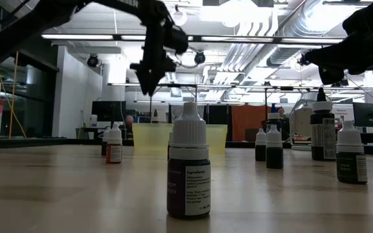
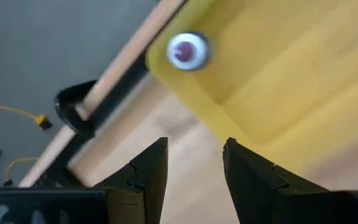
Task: Pick & Place food coloring
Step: Put the large pink food coloring bottle into the yellow container
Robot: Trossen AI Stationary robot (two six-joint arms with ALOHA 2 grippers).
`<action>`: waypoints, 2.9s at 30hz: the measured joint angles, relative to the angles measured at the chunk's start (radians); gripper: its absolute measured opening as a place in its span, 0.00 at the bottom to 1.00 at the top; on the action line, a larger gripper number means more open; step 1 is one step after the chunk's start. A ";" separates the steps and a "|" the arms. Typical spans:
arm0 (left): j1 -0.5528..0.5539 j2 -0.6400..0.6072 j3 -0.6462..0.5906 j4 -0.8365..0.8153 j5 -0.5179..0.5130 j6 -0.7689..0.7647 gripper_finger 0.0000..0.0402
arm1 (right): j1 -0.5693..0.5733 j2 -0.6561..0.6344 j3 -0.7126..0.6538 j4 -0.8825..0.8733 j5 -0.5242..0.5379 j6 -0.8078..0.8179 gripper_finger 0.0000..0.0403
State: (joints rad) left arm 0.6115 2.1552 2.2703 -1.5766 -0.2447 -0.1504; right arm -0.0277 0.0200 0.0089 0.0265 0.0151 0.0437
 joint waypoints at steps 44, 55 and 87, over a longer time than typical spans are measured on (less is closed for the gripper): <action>-0.815 -0.910 -0.953 0.006 0.283 -0.722 0.36 | 0.000 0.000 0.000 0.000 0.000 0.000 0.00; -0.999 -0.916 -1.056 0.140 0.274 -0.999 0.36 | 0.000 0.000 0.000 0.000 0.000 0.000 0.00; -1.064 -0.663 -1.063 0.254 0.282 -1.347 0.36 | 0.000 0.005 0.000 0.000 0.000 0.000 0.00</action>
State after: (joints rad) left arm -0.4526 1.4925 1.2076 -1.3225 0.0372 -1.4979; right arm -0.0279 0.0250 0.0087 0.0269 0.0154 0.0439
